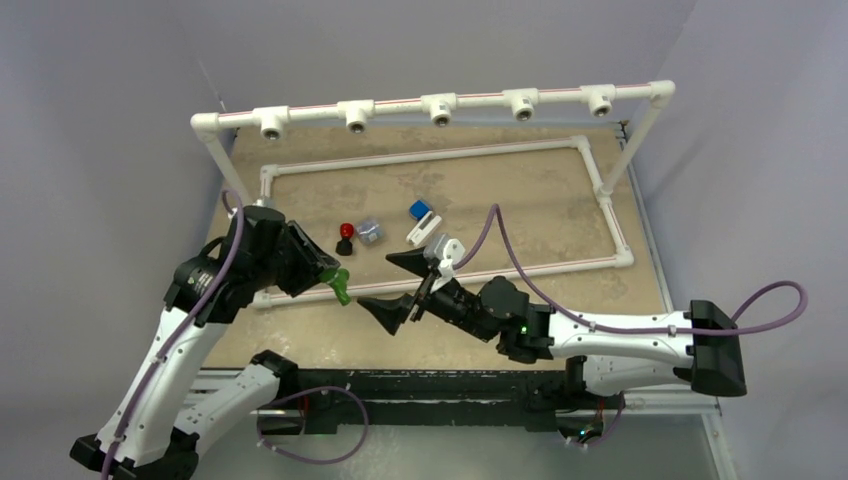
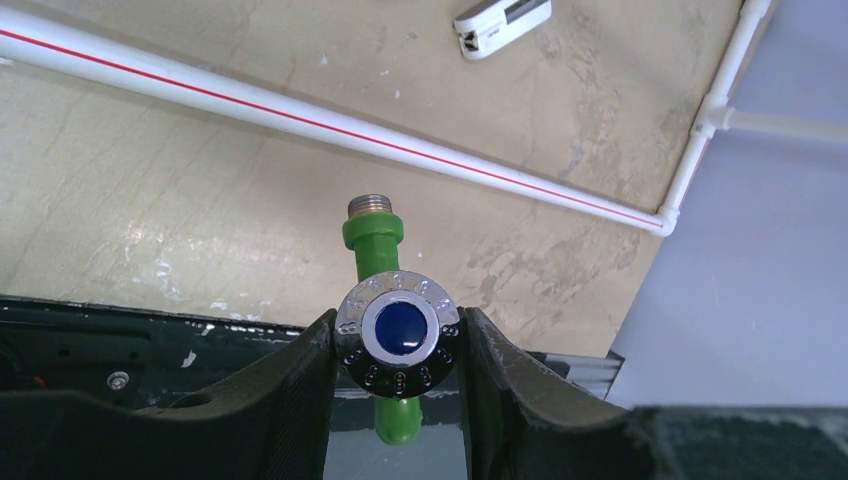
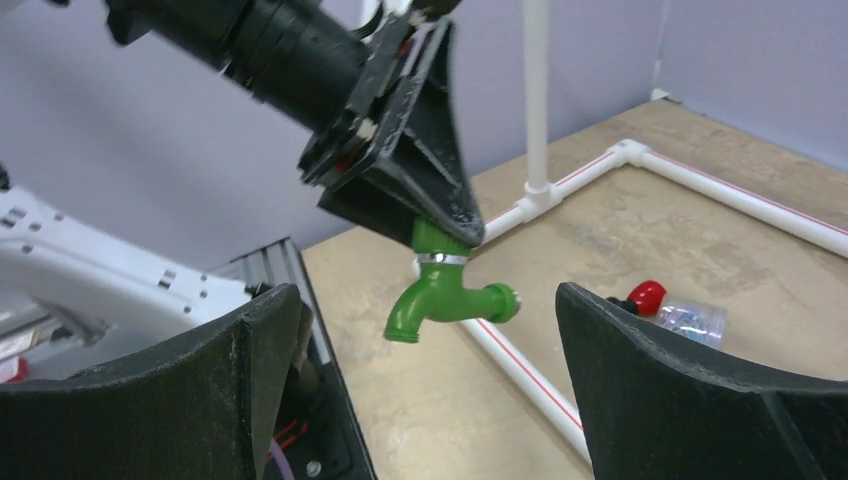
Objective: Install the water faucets
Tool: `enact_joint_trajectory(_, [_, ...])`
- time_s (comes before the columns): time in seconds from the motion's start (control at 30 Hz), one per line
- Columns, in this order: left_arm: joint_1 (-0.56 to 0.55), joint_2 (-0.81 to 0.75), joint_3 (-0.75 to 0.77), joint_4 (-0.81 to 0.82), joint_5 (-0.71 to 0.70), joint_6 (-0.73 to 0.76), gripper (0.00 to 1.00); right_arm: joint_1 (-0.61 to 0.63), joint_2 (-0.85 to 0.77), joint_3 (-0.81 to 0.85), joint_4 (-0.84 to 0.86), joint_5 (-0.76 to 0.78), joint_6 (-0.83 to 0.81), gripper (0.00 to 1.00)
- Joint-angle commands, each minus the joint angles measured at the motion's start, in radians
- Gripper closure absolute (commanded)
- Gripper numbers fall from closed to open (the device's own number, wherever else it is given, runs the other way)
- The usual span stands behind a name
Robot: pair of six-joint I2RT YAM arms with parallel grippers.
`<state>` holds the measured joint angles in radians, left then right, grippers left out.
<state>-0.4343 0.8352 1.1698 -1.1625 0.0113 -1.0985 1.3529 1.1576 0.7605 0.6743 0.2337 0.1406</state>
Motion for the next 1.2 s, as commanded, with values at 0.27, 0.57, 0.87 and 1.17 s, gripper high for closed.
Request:
enact_joint_trajectory(0.27, [-0.004,-0.008,0.089,-0.062,-0.172,-0.088,1.0,0.002,0.148,0.212,-0.096,0.008,-0.041,0.16])
enact_joint_trajectory(0.57, [-0.004,0.05,0.154,-0.174,-0.279,-0.137,1.0,0.032,0.264,0.315,-0.183,0.058,-0.069,0.3])
enact_joint_trajectory(0.87, [-0.003,0.095,0.185,-0.202,-0.284,-0.154,1.0,0.055,0.379,0.394,-0.169,0.127,-0.125,0.38])
enact_joint_trajectory(1.17, [-0.004,0.12,0.206,-0.219,-0.287,-0.155,1.0,0.057,0.474,0.462,-0.183,0.197,-0.182,0.46])
